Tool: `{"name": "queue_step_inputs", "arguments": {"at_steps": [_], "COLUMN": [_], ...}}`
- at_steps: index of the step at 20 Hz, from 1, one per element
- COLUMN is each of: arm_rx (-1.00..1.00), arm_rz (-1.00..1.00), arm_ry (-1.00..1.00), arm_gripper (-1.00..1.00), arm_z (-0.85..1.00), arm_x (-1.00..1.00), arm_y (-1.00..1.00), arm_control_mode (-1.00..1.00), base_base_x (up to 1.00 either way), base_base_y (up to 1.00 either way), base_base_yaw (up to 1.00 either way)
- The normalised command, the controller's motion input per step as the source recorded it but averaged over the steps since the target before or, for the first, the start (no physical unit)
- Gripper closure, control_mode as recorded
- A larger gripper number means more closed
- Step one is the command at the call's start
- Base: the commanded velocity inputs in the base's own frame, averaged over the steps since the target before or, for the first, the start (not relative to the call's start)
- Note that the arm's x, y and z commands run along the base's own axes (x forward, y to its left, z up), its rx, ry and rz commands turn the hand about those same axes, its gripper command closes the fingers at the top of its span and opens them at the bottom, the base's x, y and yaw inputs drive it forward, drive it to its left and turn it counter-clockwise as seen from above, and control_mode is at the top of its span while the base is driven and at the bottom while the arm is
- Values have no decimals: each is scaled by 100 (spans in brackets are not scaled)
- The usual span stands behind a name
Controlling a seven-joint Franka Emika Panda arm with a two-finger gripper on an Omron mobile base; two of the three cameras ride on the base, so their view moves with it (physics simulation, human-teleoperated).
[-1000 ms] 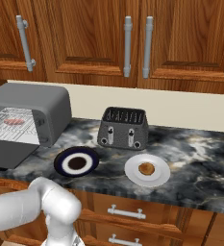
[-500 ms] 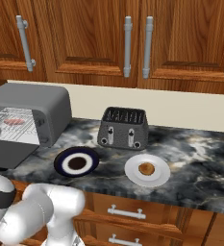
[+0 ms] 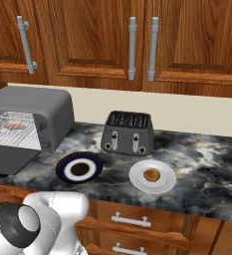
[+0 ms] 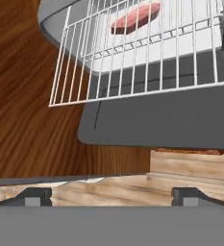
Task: Open the toaster oven door. Place the bread on the top rack in the toaster oven and place the steak on the bottom rack.
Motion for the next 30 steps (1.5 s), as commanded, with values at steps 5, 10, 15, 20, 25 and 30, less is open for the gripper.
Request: {"name": "queue_step_inputs", "arguments": {"at_steps": [5,10,15,20,25,30], "arm_rx": [-5,-7,-10,-10,-10,-14], "arm_rz": [-2,-5,0,0,0,0], "arm_ry": [19,1,0,0,3,0], "arm_gripper": [-100,-100,-100,-100,-100,-100], "arm_z": [4,-3,0,0,0,0], "arm_x": [-94,-64,-27,-6,0,0], "arm_y": [-100,-100,-100,-100,-100,-100], "arm_control_mode": [-100,-100,-100,-100,-100,-100], "base_base_x": [0,0,0,0,0,0], "base_base_y": [0,0,0,0,0,0], "base_base_yaw": [0,0,0,0,0,0]}}
